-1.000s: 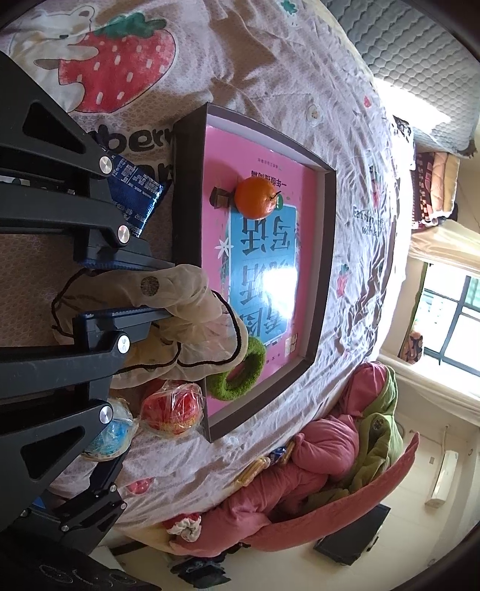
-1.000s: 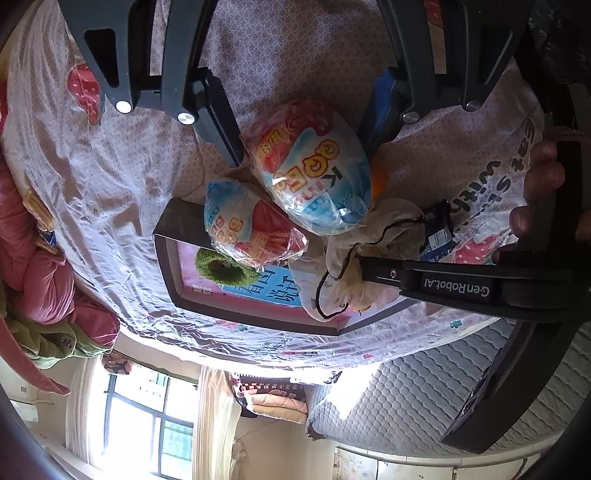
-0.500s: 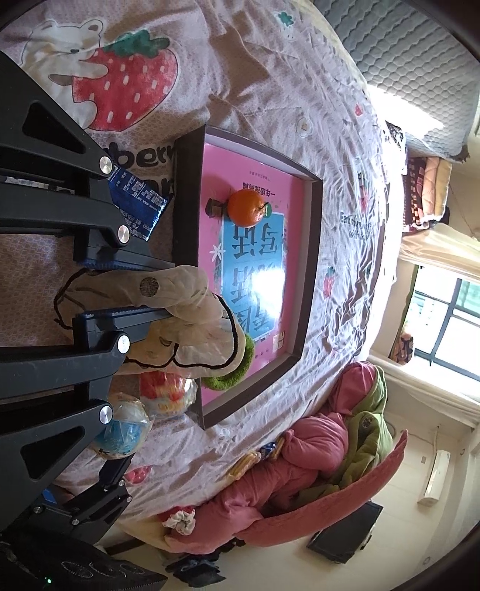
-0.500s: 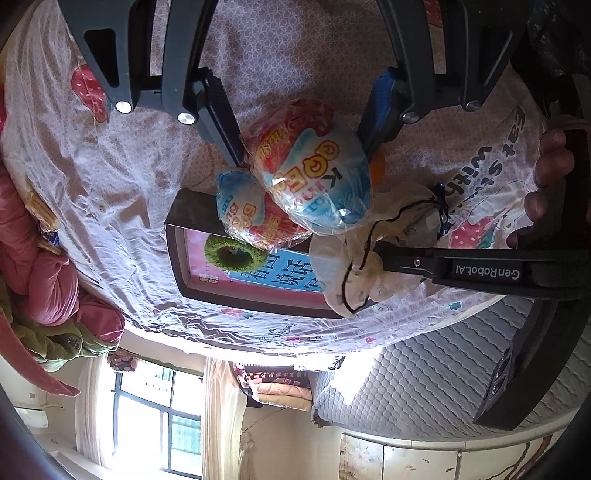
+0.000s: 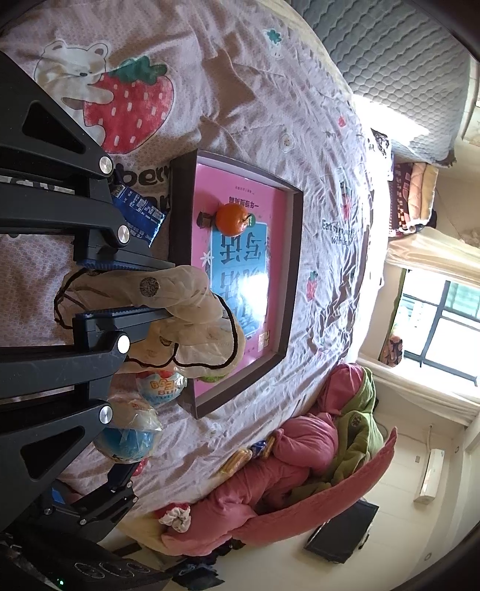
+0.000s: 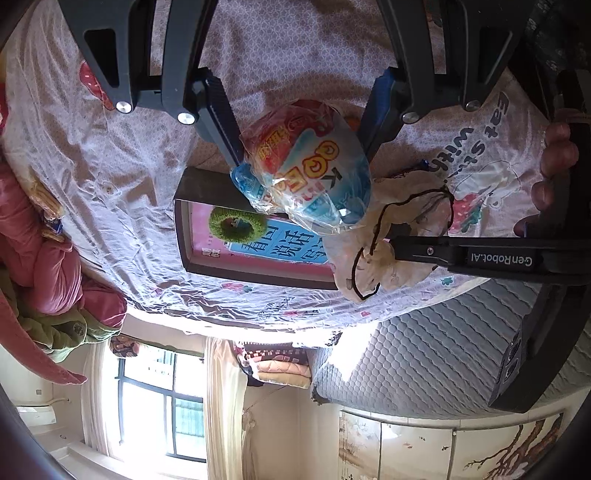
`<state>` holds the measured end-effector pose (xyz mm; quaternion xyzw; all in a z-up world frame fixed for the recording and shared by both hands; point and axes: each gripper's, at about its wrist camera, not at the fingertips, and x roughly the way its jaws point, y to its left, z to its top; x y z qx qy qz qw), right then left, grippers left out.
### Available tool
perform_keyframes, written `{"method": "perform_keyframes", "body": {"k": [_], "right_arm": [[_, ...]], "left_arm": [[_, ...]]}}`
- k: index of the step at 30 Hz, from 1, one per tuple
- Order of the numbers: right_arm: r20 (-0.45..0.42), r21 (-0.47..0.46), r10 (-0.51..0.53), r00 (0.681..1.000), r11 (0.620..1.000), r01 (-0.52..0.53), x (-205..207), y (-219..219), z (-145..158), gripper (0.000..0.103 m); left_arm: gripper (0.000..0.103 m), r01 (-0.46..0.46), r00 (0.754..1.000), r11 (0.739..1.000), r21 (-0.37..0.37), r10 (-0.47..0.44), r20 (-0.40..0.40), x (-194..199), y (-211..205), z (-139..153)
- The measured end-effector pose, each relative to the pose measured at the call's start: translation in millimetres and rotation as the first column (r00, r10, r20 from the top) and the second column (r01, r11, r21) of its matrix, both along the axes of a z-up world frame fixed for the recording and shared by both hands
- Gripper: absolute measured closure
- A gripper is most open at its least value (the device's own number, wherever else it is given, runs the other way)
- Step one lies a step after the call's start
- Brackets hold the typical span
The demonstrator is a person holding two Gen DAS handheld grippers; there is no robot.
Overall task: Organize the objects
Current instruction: 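Lift the mesh bag with the left tool while the right tool closes on the Kinder egg, then carry the mesh bag over the tray with the left tool while the right tool carries the Kinder egg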
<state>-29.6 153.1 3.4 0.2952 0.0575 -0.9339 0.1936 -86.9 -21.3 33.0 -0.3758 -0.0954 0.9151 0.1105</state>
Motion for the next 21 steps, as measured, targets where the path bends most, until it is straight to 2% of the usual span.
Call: {"method": "perform_keyframes", "body": {"k": [21], "right_arm": [[-0.042, -0.028, -0.009, 0.999, 1.000, 0.008, 6, 4, 14, 0.041]], "left_arm": [[0.087, -0.066, 0.995, 0.998, 0.016, 0.068, -0.079, 26, -17, 31]]}}
